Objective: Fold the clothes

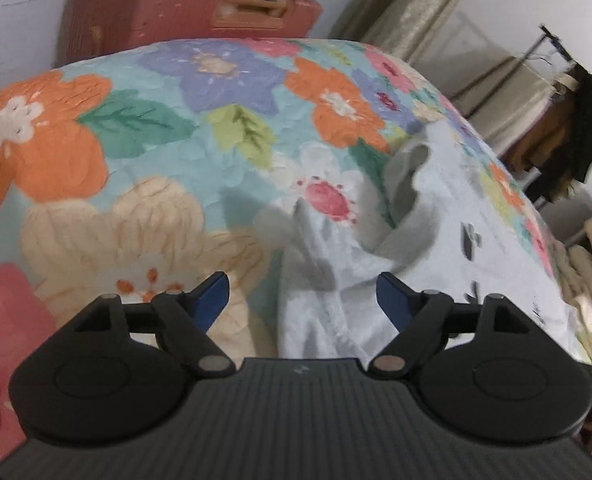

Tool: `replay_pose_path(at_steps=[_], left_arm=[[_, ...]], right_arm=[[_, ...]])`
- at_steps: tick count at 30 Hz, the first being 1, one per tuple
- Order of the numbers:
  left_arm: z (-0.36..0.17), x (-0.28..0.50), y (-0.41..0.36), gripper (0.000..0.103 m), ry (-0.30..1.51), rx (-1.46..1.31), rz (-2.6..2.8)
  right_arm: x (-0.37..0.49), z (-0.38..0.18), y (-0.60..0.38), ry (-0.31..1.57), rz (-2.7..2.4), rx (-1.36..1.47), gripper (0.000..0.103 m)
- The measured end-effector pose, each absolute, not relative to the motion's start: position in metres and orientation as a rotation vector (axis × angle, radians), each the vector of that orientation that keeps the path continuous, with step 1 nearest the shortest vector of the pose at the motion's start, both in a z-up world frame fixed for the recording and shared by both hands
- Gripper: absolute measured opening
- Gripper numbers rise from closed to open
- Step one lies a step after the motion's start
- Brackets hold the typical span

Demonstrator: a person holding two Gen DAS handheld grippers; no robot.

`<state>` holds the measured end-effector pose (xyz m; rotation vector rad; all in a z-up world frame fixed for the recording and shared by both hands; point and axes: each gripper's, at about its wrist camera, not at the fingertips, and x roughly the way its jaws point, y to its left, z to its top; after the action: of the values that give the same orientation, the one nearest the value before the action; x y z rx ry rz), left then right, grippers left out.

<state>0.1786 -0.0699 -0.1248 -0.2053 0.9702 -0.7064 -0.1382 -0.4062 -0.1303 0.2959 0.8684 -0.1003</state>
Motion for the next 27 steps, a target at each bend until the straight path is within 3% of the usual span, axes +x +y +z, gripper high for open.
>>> replay_pose_path(at_steps=[3,5,7,9,12,16,19,23,27], left_arm=[[-0.128,0.172,-0.088,0.081,0.958,-0.156,-0.778],[-0.137,0.17,-0.101,0.07,1.002,-0.172,-0.844],[-0.142,0.158,-0.121,0.02,1.017,-0.07,-0.847],[-0.135,0.136,-0.134,0.012,0.922,0.054,-0.832],[-0.097,0.109,-0.122,0.011,0.752,0.093,-0.804],[-0.026,0.057,-0.07,0.01,0.455,-0.073,-0.768],[-0.039,0.058,-0.06,0.01,0.555,-0.047,-0.695],[-0.117,0.1,-0.045,0.011,0.936,-0.148,-0.539],[-0.132,0.098,-0.03,0.014,0.981,-0.153,-0.473]], right_arm=[[-0.13,-0.125,-0.383,0.894,0.004,0.234,0.075],[-0.127,-0.124,-0.366,0.908,0.053,0.18,0.075],[-0.125,-0.125,-0.351,0.915,0.081,0.121,0.077],[-0.128,-0.128,-0.337,0.898,0.066,0.036,0.077],[-0.136,-0.129,-0.329,0.863,0.03,-0.042,0.077],[-0.147,-0.13,-0.336,0.88,0.026,-0.027,0.077],[-0.149,-0.134,-0.345,0.886,0.027,0.031,0.078],[-0.148,-0.133,-0.343,0.899,0.024,0.022,0.08],[-0.151,-0.131,-0.336,0.92,0.029,-0.013,0.08]])
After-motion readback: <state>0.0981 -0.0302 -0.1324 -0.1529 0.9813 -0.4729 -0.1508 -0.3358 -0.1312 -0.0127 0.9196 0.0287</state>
